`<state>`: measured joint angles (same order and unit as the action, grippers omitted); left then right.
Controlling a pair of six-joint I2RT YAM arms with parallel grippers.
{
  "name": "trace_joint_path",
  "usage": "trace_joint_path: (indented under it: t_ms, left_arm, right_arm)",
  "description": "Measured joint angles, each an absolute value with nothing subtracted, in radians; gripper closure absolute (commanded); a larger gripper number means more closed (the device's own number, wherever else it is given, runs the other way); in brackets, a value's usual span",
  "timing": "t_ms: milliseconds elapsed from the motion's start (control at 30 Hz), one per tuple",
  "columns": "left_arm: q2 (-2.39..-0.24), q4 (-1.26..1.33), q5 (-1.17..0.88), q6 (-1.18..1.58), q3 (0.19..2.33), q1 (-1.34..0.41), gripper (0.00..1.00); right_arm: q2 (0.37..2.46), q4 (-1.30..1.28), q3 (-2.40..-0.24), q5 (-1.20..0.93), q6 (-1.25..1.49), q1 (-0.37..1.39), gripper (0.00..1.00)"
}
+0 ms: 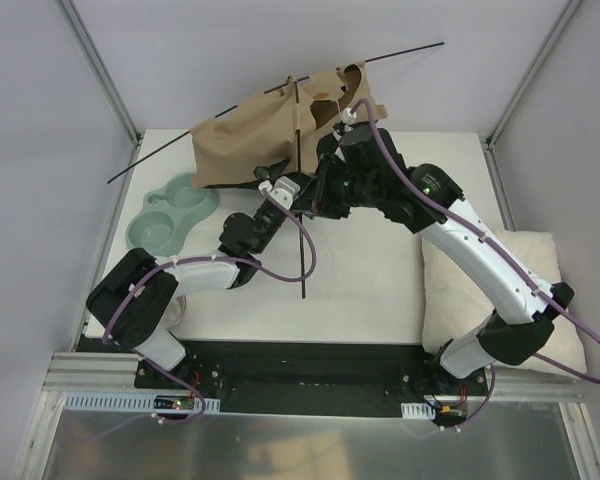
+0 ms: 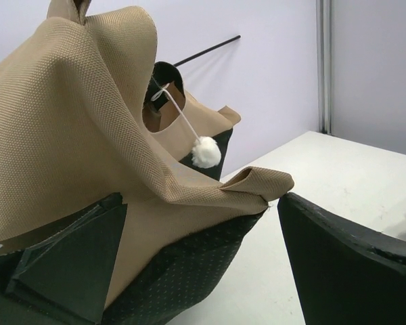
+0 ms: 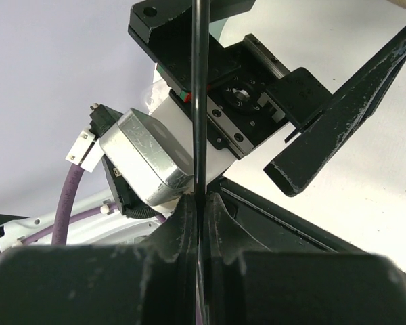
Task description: Set up the pet tent
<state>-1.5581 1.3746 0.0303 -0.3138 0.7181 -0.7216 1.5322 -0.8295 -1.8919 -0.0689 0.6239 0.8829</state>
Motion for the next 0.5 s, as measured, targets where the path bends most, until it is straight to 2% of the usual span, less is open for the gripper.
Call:
trace_joint_path:
  t_ms: [200,367,500]
  left_arm:
    - [-1.563,1.376,0.023,-0.326,0.718,-0.740,0.01]
    - [-1.552,1.353,0.007,-0.328,0.715,-0.753,0.12]
    - [-1.509,1.293,0.007,-0.333,0.704,-0.754,0.16]
  right_arm:
    - [1.524,-0.863,-1.892,-0.072,0.619,0.881,1.00]
    - [1.517,-0.887,-1.892,-0.081,0.619,0.880,1.00]
    - [1.516,-0.885,-1.893,-0.104,0.620,0.876,1.00]
